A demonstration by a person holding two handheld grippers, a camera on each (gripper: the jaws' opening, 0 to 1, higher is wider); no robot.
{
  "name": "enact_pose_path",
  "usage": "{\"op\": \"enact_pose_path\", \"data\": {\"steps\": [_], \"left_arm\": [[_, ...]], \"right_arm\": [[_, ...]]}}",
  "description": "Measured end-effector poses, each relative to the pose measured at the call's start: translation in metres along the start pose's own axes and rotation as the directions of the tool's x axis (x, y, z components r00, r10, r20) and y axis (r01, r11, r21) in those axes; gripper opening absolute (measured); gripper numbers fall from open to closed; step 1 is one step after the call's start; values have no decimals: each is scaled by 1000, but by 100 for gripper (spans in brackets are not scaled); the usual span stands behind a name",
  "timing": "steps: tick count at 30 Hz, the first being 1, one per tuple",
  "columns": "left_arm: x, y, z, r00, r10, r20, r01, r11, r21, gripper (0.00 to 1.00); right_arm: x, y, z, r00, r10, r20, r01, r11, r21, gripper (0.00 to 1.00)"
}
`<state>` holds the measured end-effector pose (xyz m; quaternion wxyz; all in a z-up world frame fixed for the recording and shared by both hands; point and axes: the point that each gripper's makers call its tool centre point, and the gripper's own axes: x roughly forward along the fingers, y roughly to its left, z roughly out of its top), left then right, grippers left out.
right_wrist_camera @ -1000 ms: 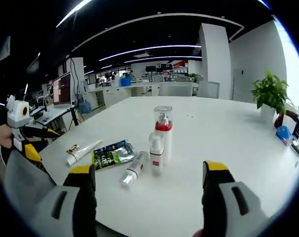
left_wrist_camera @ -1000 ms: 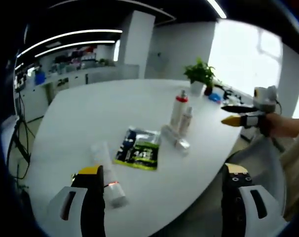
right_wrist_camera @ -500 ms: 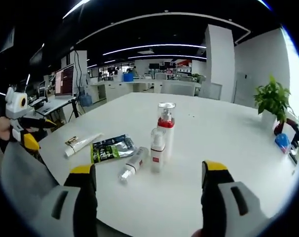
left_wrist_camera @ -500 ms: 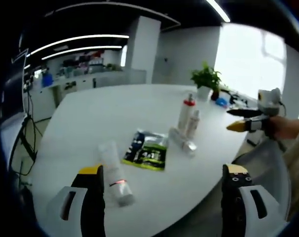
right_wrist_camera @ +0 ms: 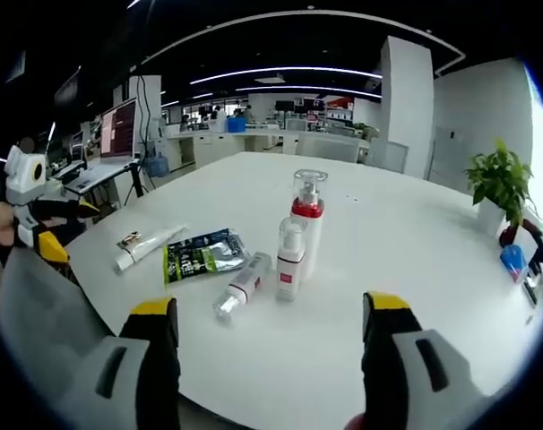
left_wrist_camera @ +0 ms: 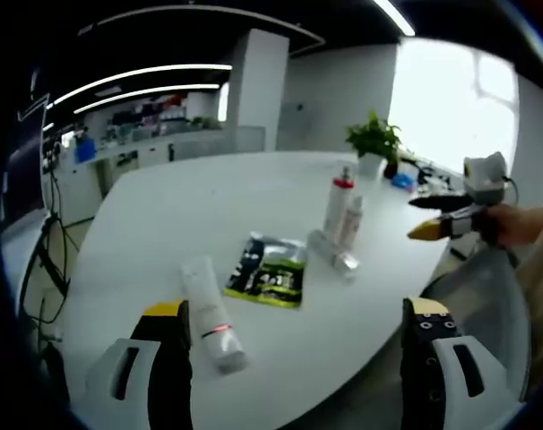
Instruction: Arrange the skincare products in the storage area until every visible bottle or jar stands upright without overlapping.
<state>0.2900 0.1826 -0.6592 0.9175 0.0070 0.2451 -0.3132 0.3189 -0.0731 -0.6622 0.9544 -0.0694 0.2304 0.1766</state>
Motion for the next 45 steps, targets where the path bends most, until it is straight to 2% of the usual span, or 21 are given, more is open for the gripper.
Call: {"op": "enact_pose_path", "data": {"steps": [4, 14, 18, 21, 23, 24, 25, 29, 31, 32, 34, 35, 37, 40, 41, 42, 44, 45], "left_arm": [[0, 1, -1, 1000, -2, 2, 2, 1000, -19, 96], [-1, 5, 1, 1000, 6, 18, -5, 999, -44, 95], [1, 9, -3, 1000, 16, 1, -16, 998, -66, 95], [6, 23, -14, 996, 64, -60, -71, 989, -127, 94], [11, 29, -19, 994, 69, -83, -81, 985, -155, 94], [15, 35, -25, 990, 73, -121, -94, 981, -170, 93], [21, 43, -29, 985, 84, -151, -109, 979, -171, 92], [42, 59, -27, 978, 91, -186, -119, 983, -142, 88], [57, 68, -28, 965, 84, -248, -126, 980, -156, 82], [62, 73, -29, 956, 83, -280, -137, 974, -180, 74], [73, 76, -26, 950, 63, -305, -127, 972, -197, 66], [78, 78, -26, 945, 65, -320, -132, 972, -194, 66], [86, 84, -34, 914, 82, -397, -151, 978, -146, 68], [98, 91, -42, 879, 93, -468, -151, 985, -88, 64], [103, 94, -44, 870, 104, -482, -156, 985, -68, 61], [107, 95, -44, 866, 109, -488, -160, 985, -64, 59], [110, 98, -46, 849, 132, -511, -175, 984, -36, 60], [111, 97, -47, 836, 141, -531, -177, 984, -18, 60]], "right_arm": [[14, 6, 0, 1000, 12, -3, -12, 1000, 23, 84], [37, 38, 5, 997, 77, -22, -78, 997, -4, 83], [44, 46, 5, 995, 97, -28, -97, 995, -6, 83], [45, 46, 4, 995, 96, -30, -95, 995, 6, 83], [44, 45, 2, 995, 92, -34, -92, 996, 9, 82], [43, 44, 1, 995, 91, -35, -90, 996, 10, 82], [43, 43, 1, 995, 89, -36, -88, 996, 10, 82], [39, 36, -1, 997, 73, -39, -72, 997, 14, 82], [37, 32, -3, 997, 62, -41, -61, 998, 22, 82], [35, 31, -3, 998, 55, -41, -55, 998, 23, 82], [33, 29, -2, 998, 49, -37, -48, 999, 24, 82], [32, 28, -2, 998, 46, -34, -45, 999, 24, 82], [29, 26, -1, 999, 36, -30, -35, 999, 27, 82], [26, 23, -1, 999, 23, -26, -22, 999, 34, 82], [24, 22, -1, 999, 19, -26, -19, 999, 35, 82], [23, 20, -1, 1000, 16, -26, -15, 999, 35, 82], [20, 18, -1, 1000, 9, -25, -9, 999, 34, 82], [18, 16, -1, 1000, 3, -25, -2, 999, 36, 82]]}}
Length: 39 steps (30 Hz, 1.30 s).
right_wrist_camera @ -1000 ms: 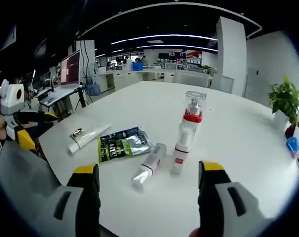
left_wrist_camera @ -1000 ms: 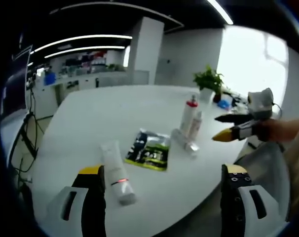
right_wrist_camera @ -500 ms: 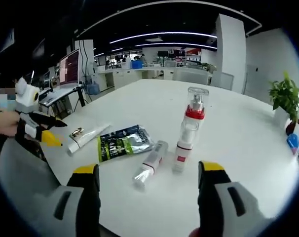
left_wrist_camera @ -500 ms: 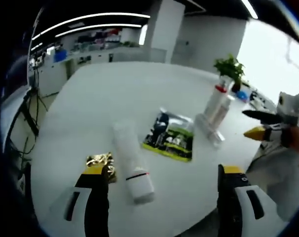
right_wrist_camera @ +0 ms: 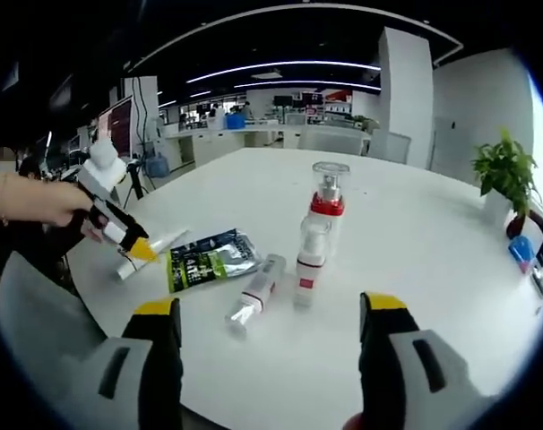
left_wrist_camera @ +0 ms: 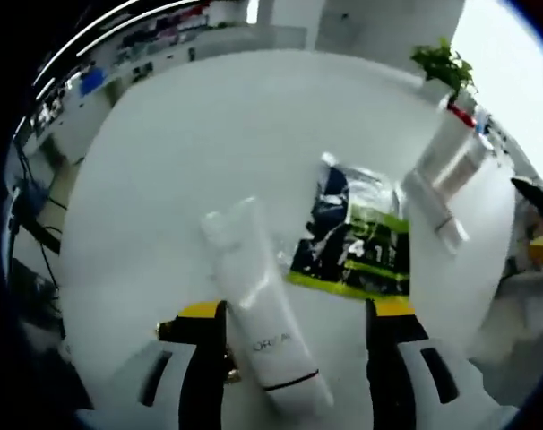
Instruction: Arrange the skincare products in the storage area until every visible bottle or jar stands upright without overlapping.
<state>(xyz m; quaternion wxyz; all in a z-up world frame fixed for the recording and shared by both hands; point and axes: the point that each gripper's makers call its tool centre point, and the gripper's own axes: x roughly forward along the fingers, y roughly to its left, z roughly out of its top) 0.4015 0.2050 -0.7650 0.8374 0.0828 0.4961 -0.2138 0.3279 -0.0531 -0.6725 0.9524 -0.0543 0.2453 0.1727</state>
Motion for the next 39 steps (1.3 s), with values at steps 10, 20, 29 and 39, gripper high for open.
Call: {"op": "enact_pose_path", "data": {"steps": [10, 20, 29, 39], "left_arm": [[14, 16, -13, 987, 77, -142, -69, 996, 61, 46], [14, 21, -10, 990, 71, -119, -70, 997, 16, 39], [11, 17, -10, 991, 79, -104, -80, 997, -7, 32], [7, 19, -10, 996, 82, -42, -85, 991, -99, 26]], "right_arm": [[-3, -8, -4, 1000, -27, -9, 27, 1000, 14, 82], [0, -10, -5, 1000, -28, -10, 28, 999, 19, 81], [-3, -14, -6, 999, -32, -12, 32, 999, 12, 81], [-8, -18, -8, 999, -37, -14, 37, 999, 11, 81]]}}
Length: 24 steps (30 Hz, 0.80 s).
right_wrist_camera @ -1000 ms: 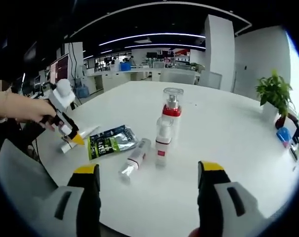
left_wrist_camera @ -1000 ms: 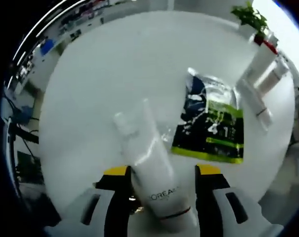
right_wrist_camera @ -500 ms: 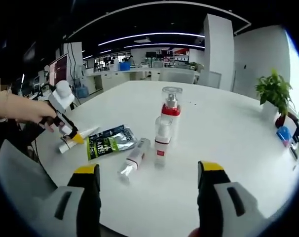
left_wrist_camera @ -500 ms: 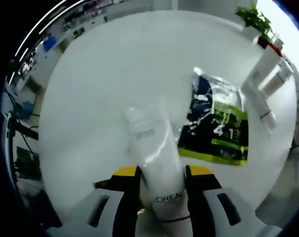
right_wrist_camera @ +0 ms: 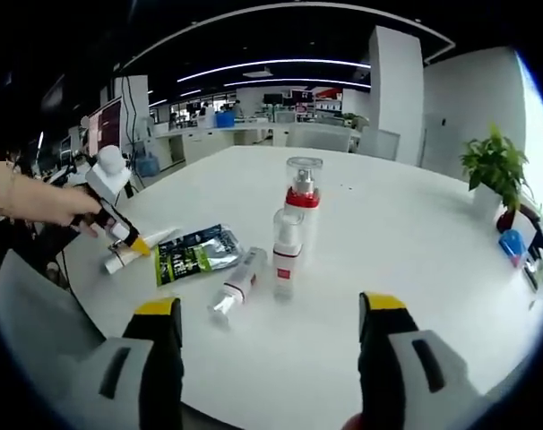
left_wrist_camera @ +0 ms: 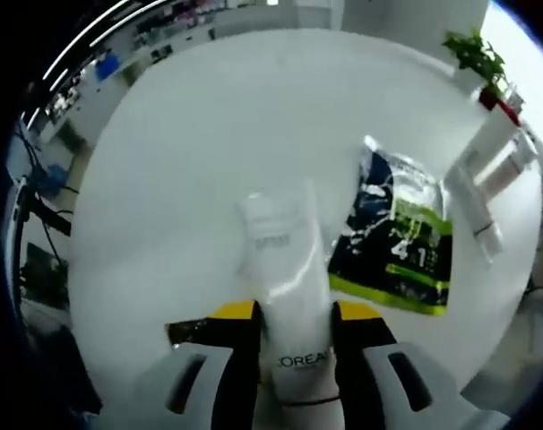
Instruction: Arrange the skincare products in the storage area until every visible bottle or jar stands upright without overlapping.
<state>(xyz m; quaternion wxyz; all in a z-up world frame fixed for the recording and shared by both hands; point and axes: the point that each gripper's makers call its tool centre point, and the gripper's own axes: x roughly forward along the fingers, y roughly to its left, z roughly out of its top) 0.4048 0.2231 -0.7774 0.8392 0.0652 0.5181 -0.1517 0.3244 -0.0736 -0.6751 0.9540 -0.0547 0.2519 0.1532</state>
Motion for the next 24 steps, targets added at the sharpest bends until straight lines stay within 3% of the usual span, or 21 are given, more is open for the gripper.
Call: {"op": "enact_pose_path", "data": {"steps": [8, 14, 18, 20, 21, 24], "left_arm": [[-8, -4, -1, 998, -29, 51, 32, 998, -60, 25], [-20, -10, 7, 991, -67, 116, 80, 990, -113, 24], [-35, -16, 17, 978, -86, 190, 110, 987, -117, 25], [-44, -23, 26, 961, -114, 253, 146, 983, -109, 25], [-47, -23, 26, 962, -108, 252, 142, 983, -118, 25], [-63, -29, 36, 943, -119, 310, 157, 982, -101, 25]], "right_arm": [[4, 2, 7, 1000, 11, 11, -11, 1000, -8, 81], [8, 8, 11, 999, 27, 23, -26, 1000, -9, 82], [9, 15, 15, 999, 41, 34, -41, 999, -8, 82], [9, 18, 16, 998, 48, 39, -48, 999, -8, 82], [9, 19, 17, 998, 52, 42, -52, 999, -5, 82], [8, 23, 22, 997, 63, 54, -63, 998, -2, 82]]}}
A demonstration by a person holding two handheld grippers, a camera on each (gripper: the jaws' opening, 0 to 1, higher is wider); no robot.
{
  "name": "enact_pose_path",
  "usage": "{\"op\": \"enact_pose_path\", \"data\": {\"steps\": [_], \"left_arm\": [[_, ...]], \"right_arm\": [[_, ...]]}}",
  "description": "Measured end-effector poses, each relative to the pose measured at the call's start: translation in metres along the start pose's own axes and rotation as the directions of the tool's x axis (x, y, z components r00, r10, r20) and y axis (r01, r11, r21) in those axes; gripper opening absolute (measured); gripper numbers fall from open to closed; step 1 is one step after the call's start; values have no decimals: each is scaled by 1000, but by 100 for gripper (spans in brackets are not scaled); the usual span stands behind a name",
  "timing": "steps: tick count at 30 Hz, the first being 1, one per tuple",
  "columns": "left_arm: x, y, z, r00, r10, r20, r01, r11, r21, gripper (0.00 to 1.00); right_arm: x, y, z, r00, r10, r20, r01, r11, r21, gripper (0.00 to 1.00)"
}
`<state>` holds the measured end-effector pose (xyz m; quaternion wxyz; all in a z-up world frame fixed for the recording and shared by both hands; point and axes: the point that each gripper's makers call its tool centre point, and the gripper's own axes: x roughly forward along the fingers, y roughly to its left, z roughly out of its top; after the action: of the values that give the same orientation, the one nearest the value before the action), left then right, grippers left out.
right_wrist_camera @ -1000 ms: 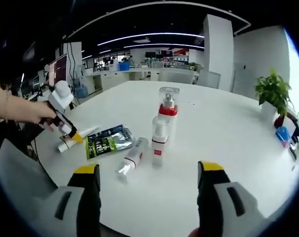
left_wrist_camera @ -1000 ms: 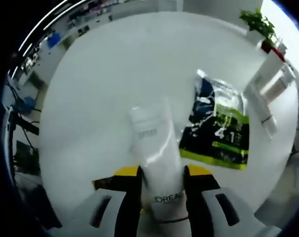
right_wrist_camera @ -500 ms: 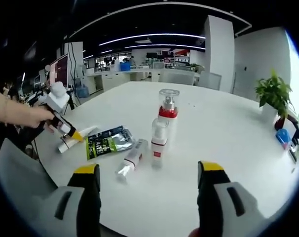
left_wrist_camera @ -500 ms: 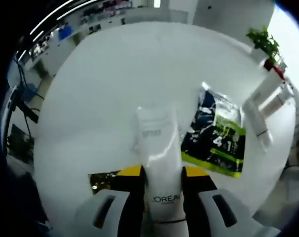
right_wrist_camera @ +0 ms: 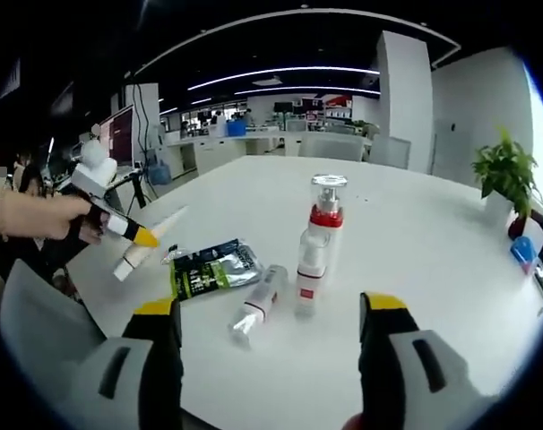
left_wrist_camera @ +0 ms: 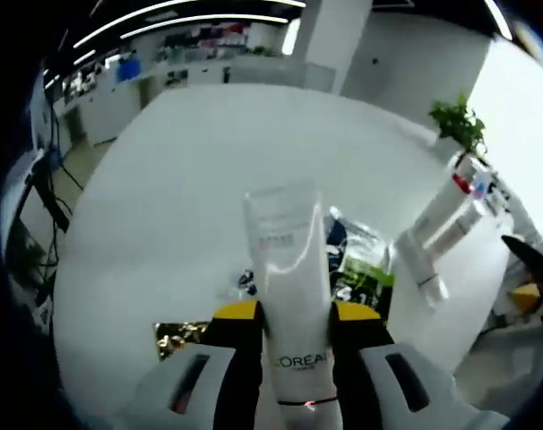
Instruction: Arrange the skincare products in the storage area until every visible bottle or jar stands upright without overlapping.
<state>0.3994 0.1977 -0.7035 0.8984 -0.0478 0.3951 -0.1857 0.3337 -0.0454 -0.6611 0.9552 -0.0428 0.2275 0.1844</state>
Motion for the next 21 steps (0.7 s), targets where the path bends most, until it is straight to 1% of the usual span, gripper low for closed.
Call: {"op": "enact_pose_path", "data": {"steps": [2, 4, 7, 11, 16, 21], "left_arm": [[-7, -5, 9, 999, -17, 40, 17, 1000, 1, 25], [-12, -9, 13, 998, -25, 52, 25, 1000, 2, 25], [-21, -19, 22, 994, -47, 96, 45, 999, 22, 25], [-30, -32, 29, 989, -70, 133, 66, 997, 37, 25], [-45, -54, 41, 975, -108, 196, 93, 992, 84, 25], [-61, -76, 53, 958, -144, 248, 109, 983, 149, 25]], "right_arm": [[0, 3, 5, 1000, 9, 11, -9, 1000, 2, 82], [0, 5, 10, 1000, 15, 21, -15, 1000, 0, 82], [-1, 9, 22, 998, 31, 51, -30, 1000, -5, 82], [-3, 15, 37, 995, 49, 86, -49, 999, -2, 82], [-6, 23, 59, 987, 78, 139, -81, 997, 13, 81], [-9, 35, 87, 970, 126, 205, -140, 989, 52, 79]]}}
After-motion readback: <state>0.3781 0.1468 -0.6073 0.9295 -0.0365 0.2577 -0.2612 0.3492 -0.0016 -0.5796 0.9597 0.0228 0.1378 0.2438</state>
